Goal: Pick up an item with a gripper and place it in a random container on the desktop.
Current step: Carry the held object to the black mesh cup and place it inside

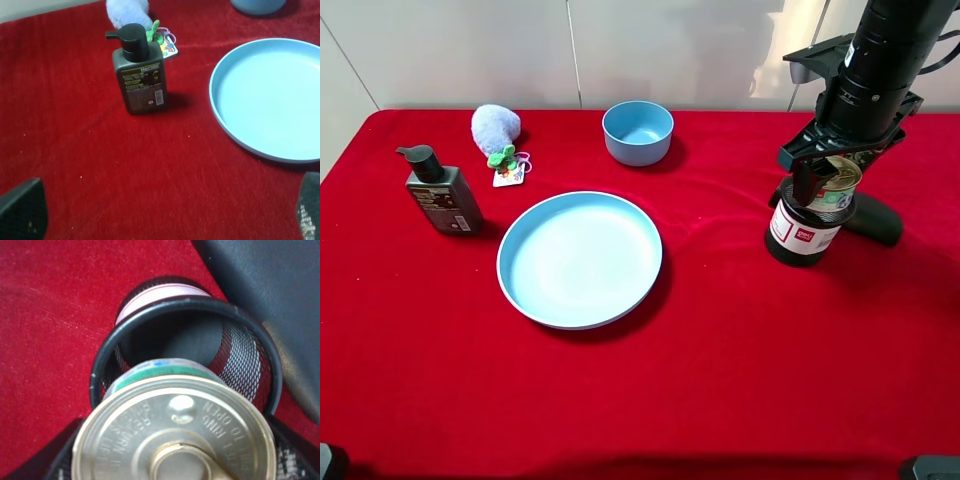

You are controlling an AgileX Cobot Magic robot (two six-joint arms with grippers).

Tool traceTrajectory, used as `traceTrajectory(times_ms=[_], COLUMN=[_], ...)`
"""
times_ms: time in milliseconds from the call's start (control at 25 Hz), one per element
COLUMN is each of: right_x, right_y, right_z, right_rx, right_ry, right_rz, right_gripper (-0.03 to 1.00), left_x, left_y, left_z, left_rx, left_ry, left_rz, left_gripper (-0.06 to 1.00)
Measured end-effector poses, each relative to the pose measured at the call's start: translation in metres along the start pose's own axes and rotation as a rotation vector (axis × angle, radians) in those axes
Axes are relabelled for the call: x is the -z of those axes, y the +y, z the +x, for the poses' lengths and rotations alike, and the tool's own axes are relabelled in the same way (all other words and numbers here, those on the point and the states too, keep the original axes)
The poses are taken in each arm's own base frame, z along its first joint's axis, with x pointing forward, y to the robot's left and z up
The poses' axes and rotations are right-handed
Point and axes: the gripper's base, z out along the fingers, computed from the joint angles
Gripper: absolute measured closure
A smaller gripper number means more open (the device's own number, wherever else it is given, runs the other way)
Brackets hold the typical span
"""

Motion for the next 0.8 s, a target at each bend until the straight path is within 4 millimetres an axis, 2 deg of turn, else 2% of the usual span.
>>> traceTrajectory(times_ms=[480,800], right_x=[0.0000,0.0000], right_y=[-0.0004,-0.0010], right_z=[-0.0009,-0.0008], right_rx=[-0.008,-0.007], right_ry=[-0.010,-0.009], right_rz=[0.005,0.011], right_gripper=[0.45,0.34], left_x=[0.0000,0.0000], left_y=[0.0000,0.0000], left_z=[0.0000,0.0000], left_rx=[0.000,0.000], left_ry=[0.000,0.000], left_rz=[0.000,0.000], left_gripper=[-0.04,-0.04])
